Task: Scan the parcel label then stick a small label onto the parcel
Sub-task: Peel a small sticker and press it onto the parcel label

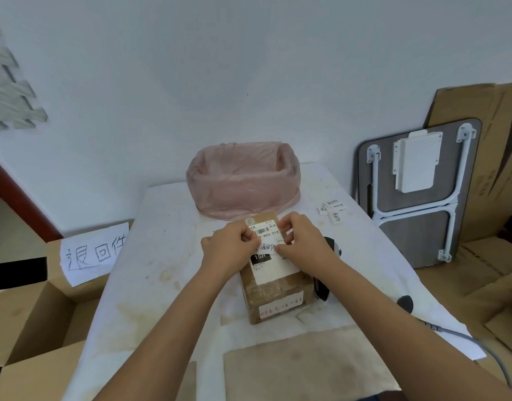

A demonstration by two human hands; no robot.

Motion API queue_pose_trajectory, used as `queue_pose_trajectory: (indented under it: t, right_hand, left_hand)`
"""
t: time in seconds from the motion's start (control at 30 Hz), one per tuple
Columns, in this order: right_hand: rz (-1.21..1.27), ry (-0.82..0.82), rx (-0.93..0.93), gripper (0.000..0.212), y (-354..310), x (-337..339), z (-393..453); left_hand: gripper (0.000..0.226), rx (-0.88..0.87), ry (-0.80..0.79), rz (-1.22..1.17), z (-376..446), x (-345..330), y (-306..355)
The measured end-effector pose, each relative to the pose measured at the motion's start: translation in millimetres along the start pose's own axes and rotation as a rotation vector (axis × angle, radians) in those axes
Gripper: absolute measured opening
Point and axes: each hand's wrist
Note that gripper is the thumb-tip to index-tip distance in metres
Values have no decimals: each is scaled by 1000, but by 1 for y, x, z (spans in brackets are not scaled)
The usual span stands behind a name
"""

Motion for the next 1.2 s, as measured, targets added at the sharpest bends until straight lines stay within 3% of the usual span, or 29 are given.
queue_pose_trajectory:
  t: [0.33, 0.8, 1.2]
  right_hand:
    - [-60, 62, 49, 12, 0, -5, -10]
    - [-114, 120, 41, 12, 2, -9, -13]
    - [-260, 54, 97, 31, -3, -9, -16]
  left_hand:
    - [11, -8, 25, -13, -1, -4, -1]
    - [9, 2, 22, -23, -3, -3, 0]
    - [15, -27, 84, -135, -17, -2, -7]
Point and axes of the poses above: each hand's wrist, its own z-axis towards the middle knuckle, its own x-axis out of the back of the hand, y = z × x, and after that the axes turned 9 degrees about -x, right-handed
